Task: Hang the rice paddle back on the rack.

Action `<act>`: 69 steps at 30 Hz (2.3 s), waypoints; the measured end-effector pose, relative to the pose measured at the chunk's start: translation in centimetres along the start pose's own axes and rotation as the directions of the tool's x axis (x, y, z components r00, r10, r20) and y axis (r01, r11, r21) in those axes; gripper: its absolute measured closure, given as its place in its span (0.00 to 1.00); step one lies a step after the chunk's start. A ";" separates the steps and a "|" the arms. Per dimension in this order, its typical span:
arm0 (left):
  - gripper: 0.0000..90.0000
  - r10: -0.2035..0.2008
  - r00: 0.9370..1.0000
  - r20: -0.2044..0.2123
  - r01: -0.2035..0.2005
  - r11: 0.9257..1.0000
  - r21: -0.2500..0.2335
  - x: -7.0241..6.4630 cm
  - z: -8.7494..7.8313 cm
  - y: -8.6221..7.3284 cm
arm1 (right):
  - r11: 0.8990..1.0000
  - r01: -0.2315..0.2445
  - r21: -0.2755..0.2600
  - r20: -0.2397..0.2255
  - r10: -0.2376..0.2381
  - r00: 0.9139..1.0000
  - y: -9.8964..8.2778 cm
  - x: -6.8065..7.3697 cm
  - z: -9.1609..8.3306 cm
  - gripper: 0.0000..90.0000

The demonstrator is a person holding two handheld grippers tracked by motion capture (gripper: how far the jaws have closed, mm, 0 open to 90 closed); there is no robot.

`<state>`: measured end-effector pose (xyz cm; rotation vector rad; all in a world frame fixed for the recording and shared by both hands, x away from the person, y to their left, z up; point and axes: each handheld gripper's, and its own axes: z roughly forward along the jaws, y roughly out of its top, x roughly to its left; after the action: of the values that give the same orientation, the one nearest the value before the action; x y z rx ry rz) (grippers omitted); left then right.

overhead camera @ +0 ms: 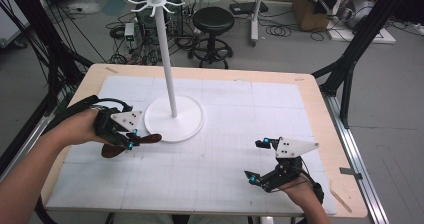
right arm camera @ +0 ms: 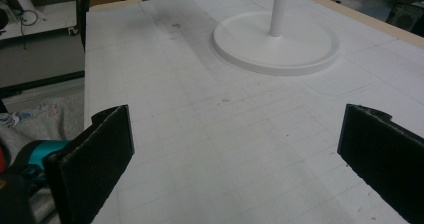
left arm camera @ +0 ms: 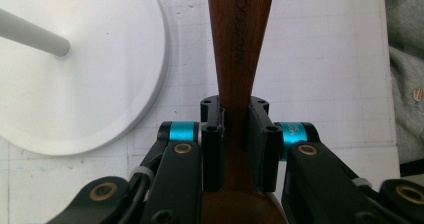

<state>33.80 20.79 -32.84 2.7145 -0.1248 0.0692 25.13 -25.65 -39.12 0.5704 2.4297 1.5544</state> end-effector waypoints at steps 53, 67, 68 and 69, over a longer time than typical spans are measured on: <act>0.87 -0.130 0.988 -0.088 0.095 0.941 -0.325 -0.6 -7.6 -3.3 | 1.000 -0.005 -0.004 -0.005 0.005 1.000 0.0 -0.1 0.1 0.00; 0.87 -0.198 0.974 -0.106 0.145 0.915 -0.376 -0.2 -8.5 -3.6 | 1.000 -0.009 -0.007 -0.004 0.009 1.000 -0.1 -0.1 0.1 0.00; 0.87 -0.208 0.971 -0.115 0.151 0.913 -0.380 -0.2 -8.6 -3.6 | 1.000 -0.008 -0.005 -0.006 0.008 1.000 -0.1 -0.1 0.1 0.00; 0.87 -0.216 0.970 -0.109 0.159 0.910 -0.384 -0.1 -8.7 -3.6 | 1.000 -0.006 -0.007 -0.006 0.006 1.000 -0.1 -0.1 0.1 0.00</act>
<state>33.78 27.68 -26.41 2.3164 0.1547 0.1738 25.23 -25.65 -39.21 0.5727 2.4285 1.5685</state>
